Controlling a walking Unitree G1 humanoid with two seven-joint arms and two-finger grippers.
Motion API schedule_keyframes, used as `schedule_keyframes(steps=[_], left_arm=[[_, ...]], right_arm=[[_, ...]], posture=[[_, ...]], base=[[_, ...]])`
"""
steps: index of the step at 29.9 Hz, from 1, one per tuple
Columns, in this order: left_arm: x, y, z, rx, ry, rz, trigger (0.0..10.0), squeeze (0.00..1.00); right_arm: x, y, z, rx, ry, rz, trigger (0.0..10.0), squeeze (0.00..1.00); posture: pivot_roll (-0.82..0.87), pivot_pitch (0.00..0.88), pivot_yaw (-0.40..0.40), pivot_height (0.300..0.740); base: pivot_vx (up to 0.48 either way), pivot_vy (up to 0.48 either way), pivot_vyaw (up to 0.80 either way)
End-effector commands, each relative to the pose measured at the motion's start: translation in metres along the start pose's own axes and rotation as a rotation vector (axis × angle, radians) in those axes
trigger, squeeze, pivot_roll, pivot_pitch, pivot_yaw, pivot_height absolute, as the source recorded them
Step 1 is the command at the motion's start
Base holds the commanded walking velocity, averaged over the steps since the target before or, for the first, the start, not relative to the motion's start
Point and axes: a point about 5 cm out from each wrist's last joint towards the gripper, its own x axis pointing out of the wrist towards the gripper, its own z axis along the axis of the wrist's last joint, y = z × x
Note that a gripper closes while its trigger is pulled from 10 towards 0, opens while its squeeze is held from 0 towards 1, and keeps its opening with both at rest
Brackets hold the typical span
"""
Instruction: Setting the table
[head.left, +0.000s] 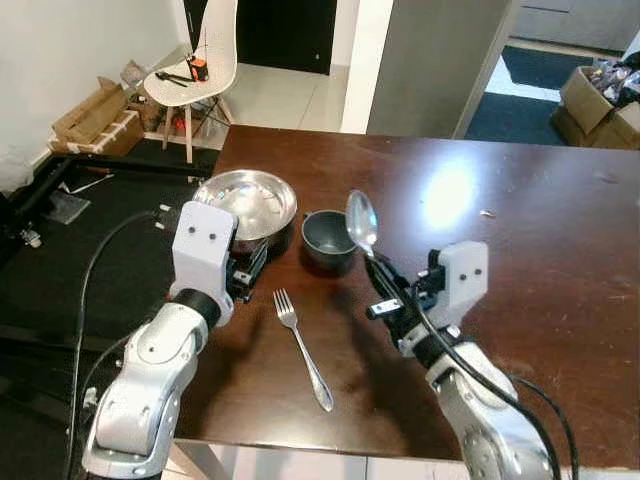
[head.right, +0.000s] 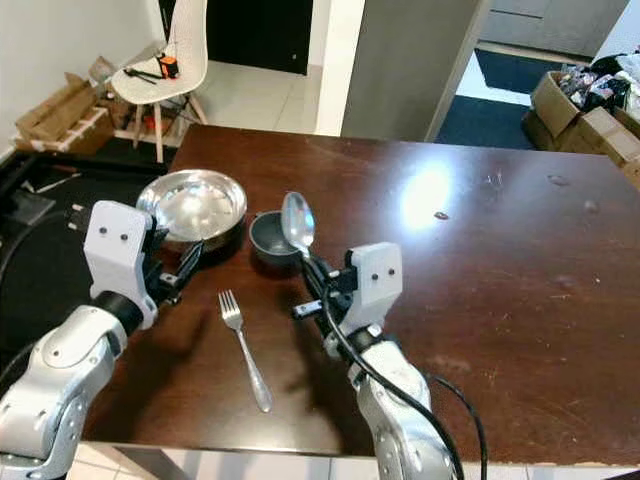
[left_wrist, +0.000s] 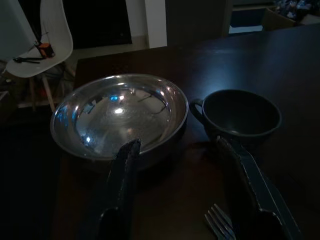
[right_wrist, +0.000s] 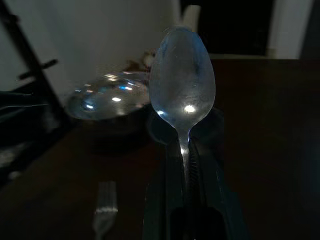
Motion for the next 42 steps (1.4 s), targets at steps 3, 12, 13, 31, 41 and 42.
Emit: schedule_keyframes(steps=[3,12,13,31,41,42], left_arm=[[-0.002,-0.002,-0.011,-0.008,0.031,0.001,10.0,0.00],[0.003,-0.006,-0.014,-0.036,0.023,0.007,10.0,0.00],[0.004,-0.006,-0.015,-0.041,0.025,0.009,10.0,0.00],[0.001,-0.003,-0.020,-0.070,0.034,0.045,10.0,0.00],[0.002,-0.002,-0.019,-0.068,0.027,0.044,10.0,0.00],[0.002,-0.002,-0.018,-0.067,0.026,0.043,10.0,0.00]], right_arm=[[-0.006,-0.006,-0.003,-0.015,0.018,-0.057,10.0,0.00],[-0.011,-0.004,-0.020,-0.011,0.059,-0.100,10.0,0.00],[-0.011,-0.003,-0.021,-0.010,0.062,-0.102,10.0,0.00],[-0.008,-0.016,-0.026,-0.010,0.079,-0.155,10.0,0.00],[-0.007,-0.016,-0.030,-0.010,0.093,-0.157,10.0,0.00],[-0.006,-0.016,-0.031,-0.011,0.095,-0.159,10.0,0.00]], posture=[[0.01,0.012,0.055,0.740],[-0.02,0.000,0.046,0.740],[-0.02,0.000,0.046,0.740],[-0.02,0.000,0.037,0.740],[-0.01,0.000,0.042,0.740],[-0.01,0.000,0.044,0.740]], base=[[0.000,0.000,0.00],[0.000,0.000,0.00],[0.000,0.000,0.00],[-0.175,0.000,0.00],[-0.367,0.000,0.00],[-0.368,0.000,0.00]])
